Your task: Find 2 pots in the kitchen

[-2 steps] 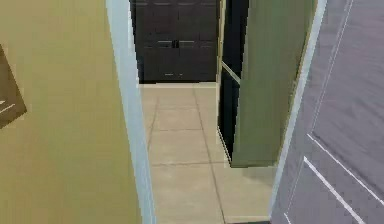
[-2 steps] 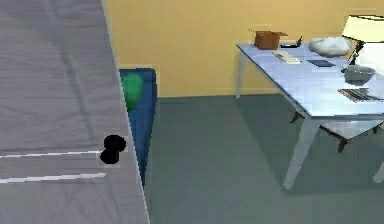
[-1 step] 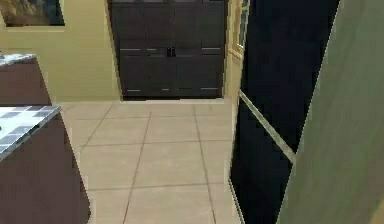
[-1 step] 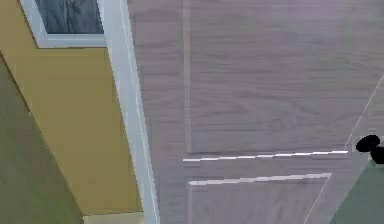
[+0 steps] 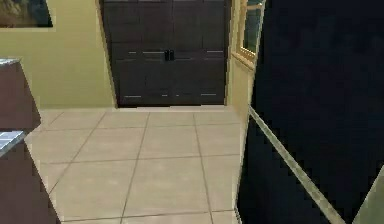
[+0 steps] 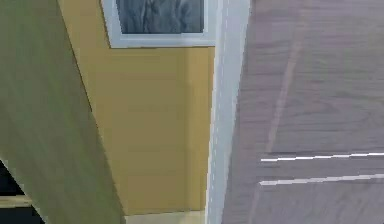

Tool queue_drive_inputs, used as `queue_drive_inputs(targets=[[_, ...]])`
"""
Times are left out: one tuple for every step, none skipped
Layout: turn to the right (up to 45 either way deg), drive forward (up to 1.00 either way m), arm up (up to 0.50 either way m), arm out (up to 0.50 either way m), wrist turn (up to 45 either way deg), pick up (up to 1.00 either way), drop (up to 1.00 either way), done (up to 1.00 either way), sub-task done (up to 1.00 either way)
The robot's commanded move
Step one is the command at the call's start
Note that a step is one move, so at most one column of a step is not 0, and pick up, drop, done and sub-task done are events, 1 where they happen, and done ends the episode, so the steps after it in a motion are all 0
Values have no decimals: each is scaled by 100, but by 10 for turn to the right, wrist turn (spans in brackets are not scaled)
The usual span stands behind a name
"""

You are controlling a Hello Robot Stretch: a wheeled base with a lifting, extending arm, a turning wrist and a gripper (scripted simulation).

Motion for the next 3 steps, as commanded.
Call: queue_drive_inputs(targets=[[-450,0,0,0,0,0,0,0,0],[-180,0,0,0,0,0,0,0,0],[-30,0,0,0,0,0,0,0,0]])
